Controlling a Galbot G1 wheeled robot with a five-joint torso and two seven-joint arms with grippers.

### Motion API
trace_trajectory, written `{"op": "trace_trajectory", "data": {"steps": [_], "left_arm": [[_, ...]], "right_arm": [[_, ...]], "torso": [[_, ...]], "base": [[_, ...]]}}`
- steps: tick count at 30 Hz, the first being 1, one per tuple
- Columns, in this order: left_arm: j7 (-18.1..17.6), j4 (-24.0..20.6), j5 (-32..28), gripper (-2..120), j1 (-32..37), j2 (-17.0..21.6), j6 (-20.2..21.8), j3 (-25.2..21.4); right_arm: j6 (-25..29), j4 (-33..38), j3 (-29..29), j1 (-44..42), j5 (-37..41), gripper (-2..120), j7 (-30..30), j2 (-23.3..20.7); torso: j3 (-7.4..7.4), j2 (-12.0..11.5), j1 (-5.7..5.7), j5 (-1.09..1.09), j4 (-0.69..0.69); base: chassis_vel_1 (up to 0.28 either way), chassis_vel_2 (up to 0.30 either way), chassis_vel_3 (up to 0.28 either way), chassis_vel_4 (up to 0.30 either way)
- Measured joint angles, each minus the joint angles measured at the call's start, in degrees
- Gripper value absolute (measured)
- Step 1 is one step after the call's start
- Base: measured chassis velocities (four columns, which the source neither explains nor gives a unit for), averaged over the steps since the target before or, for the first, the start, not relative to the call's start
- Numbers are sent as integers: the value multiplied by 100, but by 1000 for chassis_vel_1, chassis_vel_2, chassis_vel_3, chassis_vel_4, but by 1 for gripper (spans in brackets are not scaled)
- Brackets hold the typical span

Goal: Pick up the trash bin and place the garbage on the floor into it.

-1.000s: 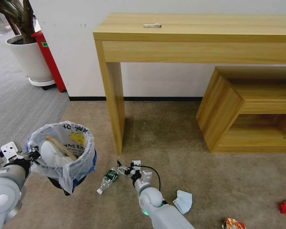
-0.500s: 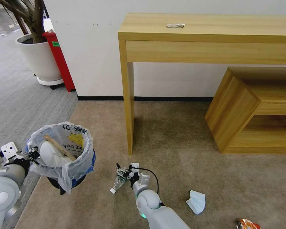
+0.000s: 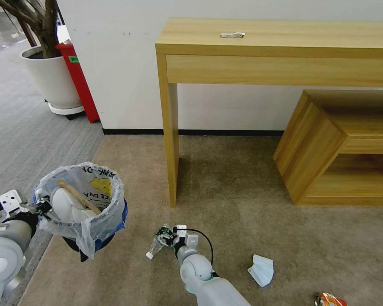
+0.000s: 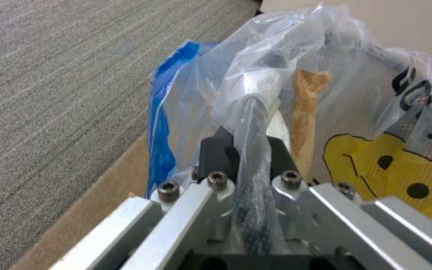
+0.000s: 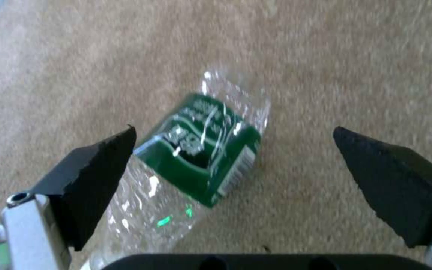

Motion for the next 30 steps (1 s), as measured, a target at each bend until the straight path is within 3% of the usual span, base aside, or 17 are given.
{"op": "trace_trajectory", "data": {"steps": [8, 15, 20, 24, 30], "left_arm": [[1, -110, 21, 2, 46, -24, -2, -3], [-5, -188, 43, 2, 89, -43, -2, -12], [-8, -204, 54, 2, 98, -52, -3, -21], [-9, -216, 61, 2, 103, -60, -8, -20], [-11, -223, 83, 2, 102, -76, -18, 11]], "right_arm": [[-61, -146, -13, -21, 2, 100, -301, -1], [62, -340, -20, -22, -139, 100, -1040, 1], [61, -436, -20, -19, -173, 100, -1214, 5], [139, -569, 9, 18, -198, 100, -1434, 22], [237, -839, 116, 104, -283, 83, -1775, 50]], "torso": [[0, 0, 0, 2, -1], [0, 0, 0, 3, -3], [0, 0, 0, 4, -4], [-2, 3, 0, 10, -14], [-2, 4, 0, 18, -8]], "base": [[0, 0, 0, 0], [0, 0, 0, 0], [0, 0, 0, 0], [0, 0, 0, 0], [0, 0, 0, 0]]}}
